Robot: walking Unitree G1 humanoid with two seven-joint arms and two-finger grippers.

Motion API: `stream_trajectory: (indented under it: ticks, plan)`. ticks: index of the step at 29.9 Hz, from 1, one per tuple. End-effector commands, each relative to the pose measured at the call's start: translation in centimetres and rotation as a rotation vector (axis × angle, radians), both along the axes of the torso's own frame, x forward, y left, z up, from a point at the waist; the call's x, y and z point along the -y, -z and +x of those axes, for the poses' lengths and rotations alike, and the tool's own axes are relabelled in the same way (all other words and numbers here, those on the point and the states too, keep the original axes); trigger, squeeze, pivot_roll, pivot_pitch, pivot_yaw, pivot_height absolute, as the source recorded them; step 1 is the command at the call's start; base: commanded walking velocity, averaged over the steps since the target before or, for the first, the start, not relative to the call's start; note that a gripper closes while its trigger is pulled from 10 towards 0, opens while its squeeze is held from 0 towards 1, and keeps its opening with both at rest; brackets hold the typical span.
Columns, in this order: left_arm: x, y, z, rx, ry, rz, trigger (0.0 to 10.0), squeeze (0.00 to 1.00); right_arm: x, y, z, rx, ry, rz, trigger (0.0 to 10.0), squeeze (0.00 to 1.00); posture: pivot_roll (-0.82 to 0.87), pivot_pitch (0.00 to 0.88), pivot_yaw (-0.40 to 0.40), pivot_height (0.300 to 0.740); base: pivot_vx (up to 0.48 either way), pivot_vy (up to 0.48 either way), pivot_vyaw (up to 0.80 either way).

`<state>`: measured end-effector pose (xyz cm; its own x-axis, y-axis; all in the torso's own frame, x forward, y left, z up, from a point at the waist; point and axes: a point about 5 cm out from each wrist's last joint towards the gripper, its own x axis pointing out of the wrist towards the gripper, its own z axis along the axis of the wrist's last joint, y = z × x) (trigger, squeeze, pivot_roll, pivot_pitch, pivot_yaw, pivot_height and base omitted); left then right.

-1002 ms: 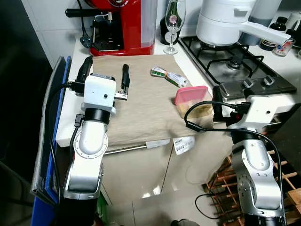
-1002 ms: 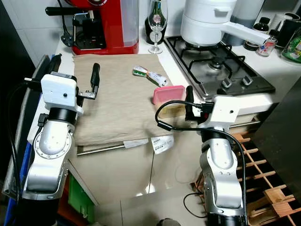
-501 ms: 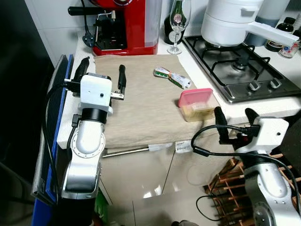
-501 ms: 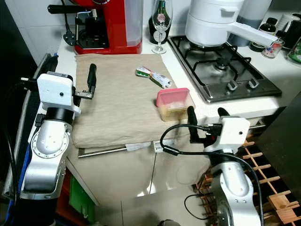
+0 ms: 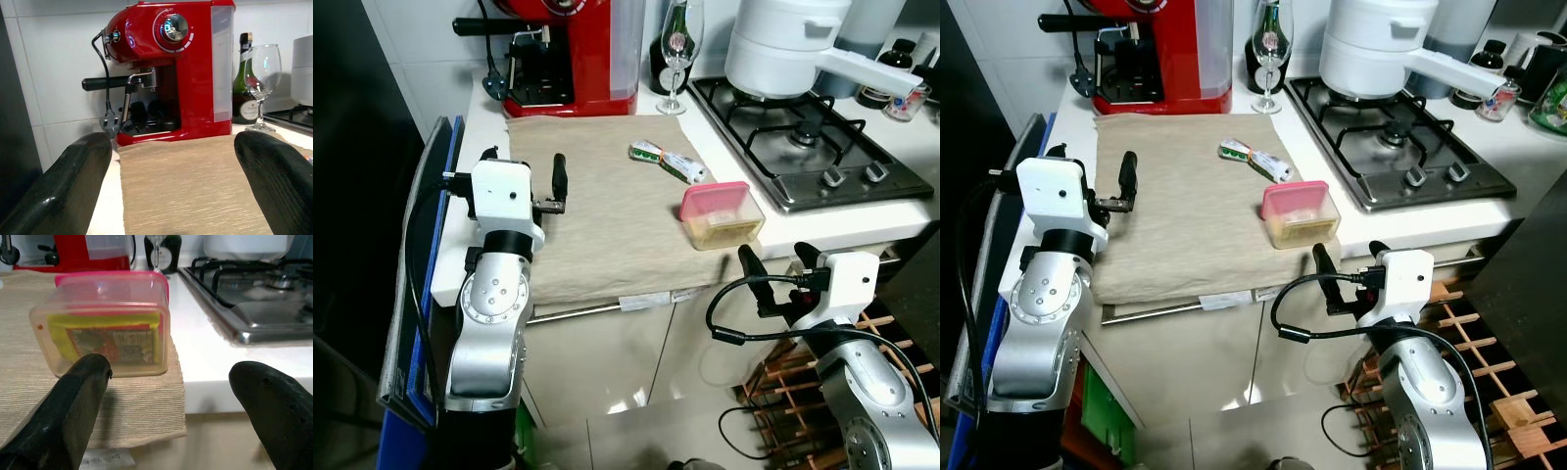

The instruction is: Restocking fridge

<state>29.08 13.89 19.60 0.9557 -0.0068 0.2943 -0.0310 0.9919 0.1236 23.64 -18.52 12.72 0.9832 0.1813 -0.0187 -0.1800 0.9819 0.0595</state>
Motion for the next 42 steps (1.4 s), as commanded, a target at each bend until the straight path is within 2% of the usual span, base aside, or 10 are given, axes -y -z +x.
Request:
stream_trajectory:
  ticks: [1,6,14,19,27,28,36,37,38,42]
  plan:
    - [0.4,-0.2,-0.2,0.012,0.019,0.004,10.0,0.0,-0.5,-0.2,0.7,0.014,-0.019,0.004,10.0,0.2,-0.08,0.0,-0.008,0.74,0.0,0.0,0.0]
    - [0.4,-0.5,-0.1,0.016,0.019,0.013,10.0,0.0,-1.7,-1.1,2.2,0.074,-0.048,-0.005,10.0,0.2,-0.08,0.0,-0.01,0.74,0.0,0.0,0.0]
    - [0.8,-0.6,0.4,0.016,0.028,0.006,10.0,0.0,-4.9,-3.4,7.0,0.219,-0.079,-0.072,10.0,0.2,-0.07,0.0,-0.007,0.74,0.0,0.0,0.0]
    - [0.8,-0.8,0.6,0.025,0.026,0.007,10.0,0.0,-5.0,-5.5,8.4,0.317,-0.023,-0.079,10.0,0.2,-0.07,0.0,-0.006,0.74,0.0,0.0,0.0]
    - [0.9,-0.7,0.7,0.019,0.037,0.011,10.0,0.0,-4.2,-7.7,7.6,0.424,0.052,-0.05,10.0,0.2,-0.07,0.0,-0.002,0.74,0.0,0.0,0.0]
    - [0.9,-0.7,0.7,0.02,0.039,0.014,10.0,0.0,-3.2,-8.1,6.8,0.446,0.083,-0.043,10.0,0.2,-0.08,0.0,-0.002,0.74,0.0,0.0,0.0]
    - [0.9,-0.6,0.6,0.012,0.045,0.017,10.0,0.0,-0.7,-6.1,3.9,0.329,0.088,-0.034,10.0,0.2,-0.11,0.0,-0.004,0.74,0.0,0.0,0.0]
    - [0.9,-0.6,0.6,0.012,0.047,0.017,10.0,0.0,-0.2,-5.7,3.7,0.301,0.095,-0.036,10.0,0.2,-0.11,0.0,-0.004,0.74,0.0,0.0,0.0]
    - [1.0,-0.7,0.7,0.018,0.05,0.018,10.0,0.0,1.2,-5.1,3.5,0.267,0.143,-0.06,10.0,0.2,-0.11,0.0,-0.003,0.74,0.0,0.0,0.0]
    - [0.9,-0.8,0.9,0.022,0.046,0.019,10.0,0.0,2.0,-5.1,3.7,0.268,0.188,-0.094,10.0,0.2,-0.12,0.0,0.004,0.74,0.0,0.0,0.0]
